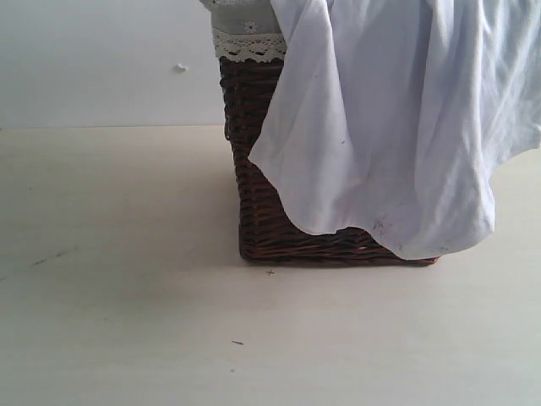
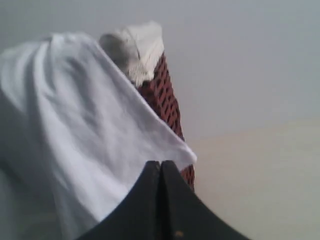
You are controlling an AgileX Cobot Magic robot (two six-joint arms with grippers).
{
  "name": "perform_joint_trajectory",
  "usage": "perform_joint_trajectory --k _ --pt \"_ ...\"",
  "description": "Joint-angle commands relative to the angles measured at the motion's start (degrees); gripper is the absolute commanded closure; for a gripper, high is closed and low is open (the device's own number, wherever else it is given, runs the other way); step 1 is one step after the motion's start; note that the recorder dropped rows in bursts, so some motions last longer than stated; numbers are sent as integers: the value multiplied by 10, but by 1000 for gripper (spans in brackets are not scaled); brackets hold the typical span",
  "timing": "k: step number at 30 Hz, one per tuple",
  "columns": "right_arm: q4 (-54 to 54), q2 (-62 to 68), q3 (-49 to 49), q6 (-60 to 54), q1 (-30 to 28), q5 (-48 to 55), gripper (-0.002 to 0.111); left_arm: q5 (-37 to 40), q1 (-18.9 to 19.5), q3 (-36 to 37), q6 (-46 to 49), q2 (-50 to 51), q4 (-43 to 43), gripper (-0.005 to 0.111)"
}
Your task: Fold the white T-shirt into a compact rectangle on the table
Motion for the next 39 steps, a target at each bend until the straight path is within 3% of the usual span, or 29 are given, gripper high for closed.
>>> perform_joint_trajectory --k 1,6,10,15,23,25,26,28,31,39 --pt "-8 96 -57 -107 -3 104 108 79 -4 -67 45 114 4 107" --pt "-8 221 -113 -143 -3 87 108 168 -4 -119 65 214 -2 107" --pt "-11 319 -174 -241 -3 89 108 213 -4 -125 95 254 -3 107" --pt "-50 394 -242 -410 -3 202 108 247 -4 -125 128 261 -23 107" --pt "-94 460 -282 -410 -3 218 108 283 -4 -125 162 261 -48 107" --pt "-94 457 -282 -387 -3 206 94 285 -4 -125 168 261 -55 107" --pt "-94 452 -282 -387 -3 205 79 288 -4 -125 168 261 -57 107" --pt "-98 448 -282 -386 -3 205 59 288 -4 -125 168 261 -59 107" --pt "-98 450 -282 -383 -3 181 36 288 -4 -125 168 261 -59 107" --pt "-74 507 -282 -408 -3 96 36 289 -4 -125 168 261 -59 107"
